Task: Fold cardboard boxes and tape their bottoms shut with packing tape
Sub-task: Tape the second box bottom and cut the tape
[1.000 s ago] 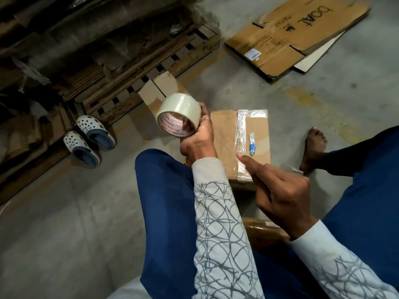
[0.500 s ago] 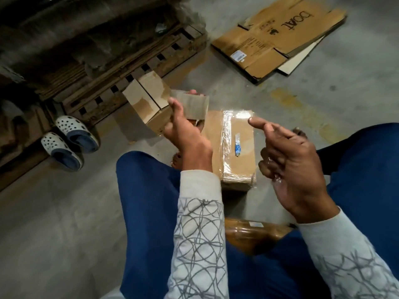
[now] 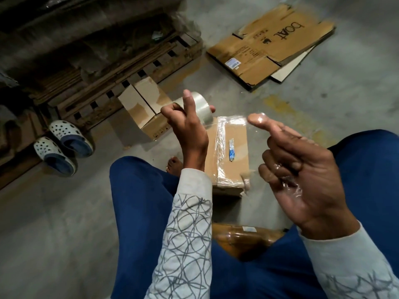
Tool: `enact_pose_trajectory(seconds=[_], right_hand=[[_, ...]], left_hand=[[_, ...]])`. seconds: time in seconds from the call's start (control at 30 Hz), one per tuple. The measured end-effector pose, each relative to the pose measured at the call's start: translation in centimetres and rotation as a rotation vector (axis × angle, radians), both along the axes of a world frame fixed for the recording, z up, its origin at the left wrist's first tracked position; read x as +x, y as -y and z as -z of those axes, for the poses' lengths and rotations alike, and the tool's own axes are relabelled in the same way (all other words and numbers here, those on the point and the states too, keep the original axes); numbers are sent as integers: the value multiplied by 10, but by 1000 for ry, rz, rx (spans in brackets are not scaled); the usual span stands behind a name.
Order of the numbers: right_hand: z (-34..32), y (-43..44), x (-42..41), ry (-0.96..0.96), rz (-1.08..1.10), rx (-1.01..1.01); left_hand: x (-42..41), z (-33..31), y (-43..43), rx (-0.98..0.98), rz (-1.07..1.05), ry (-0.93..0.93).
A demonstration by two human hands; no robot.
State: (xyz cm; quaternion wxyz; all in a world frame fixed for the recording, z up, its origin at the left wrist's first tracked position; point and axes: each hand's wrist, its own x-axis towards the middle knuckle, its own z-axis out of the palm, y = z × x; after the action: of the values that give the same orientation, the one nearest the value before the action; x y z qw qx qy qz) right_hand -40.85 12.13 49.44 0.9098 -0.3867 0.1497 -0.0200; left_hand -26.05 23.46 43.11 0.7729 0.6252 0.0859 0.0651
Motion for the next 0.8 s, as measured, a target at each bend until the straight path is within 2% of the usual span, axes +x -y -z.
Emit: enact_pose_trajectory(seconds=[0.1,0.23,0.3,0.4,0.57,0.7,0.8], right_hand=[[-2,7,6,62,10,67],[1,21,30,151,-8,267],[3,28,49,165,-6,327],[6,39,76,126,31,273],[12,53,89,71,-8,263],[15,62,83,148,-24,318],[18,73,77,215,-2,399]], left_hand=[[-13,3,-2,-59,174,30],[-25,16,-5,-88,409,-94],[-31,25,-10,82,548,-112],[-42,29,-13,300,649,-104],[-51,24,-10,401,441,-28],[-53,19,-7,416,331,74],[-52,5,-7,348,235,172]])
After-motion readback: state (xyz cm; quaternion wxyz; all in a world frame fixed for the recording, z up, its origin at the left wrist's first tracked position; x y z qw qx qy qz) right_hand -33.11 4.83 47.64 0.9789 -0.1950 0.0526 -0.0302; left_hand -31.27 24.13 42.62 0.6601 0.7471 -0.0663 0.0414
